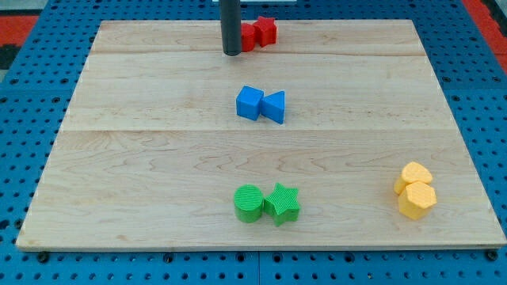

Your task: Slide the red circle to the bottom of the red star

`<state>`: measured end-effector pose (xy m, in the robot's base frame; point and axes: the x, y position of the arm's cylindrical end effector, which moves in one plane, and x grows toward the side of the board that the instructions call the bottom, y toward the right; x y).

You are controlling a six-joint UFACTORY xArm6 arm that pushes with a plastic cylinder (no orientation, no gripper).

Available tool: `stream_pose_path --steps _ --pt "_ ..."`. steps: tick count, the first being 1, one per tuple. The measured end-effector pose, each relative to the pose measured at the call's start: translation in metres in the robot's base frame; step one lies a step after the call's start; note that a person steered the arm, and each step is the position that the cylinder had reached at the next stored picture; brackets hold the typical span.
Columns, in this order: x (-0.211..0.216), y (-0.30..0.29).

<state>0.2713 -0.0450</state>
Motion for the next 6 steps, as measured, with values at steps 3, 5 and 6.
stream_pose_path --steps 3,5,6 --pt "-0.048 0.026" --pt "-0.024 0.027" --pt "0.008 -0.010"
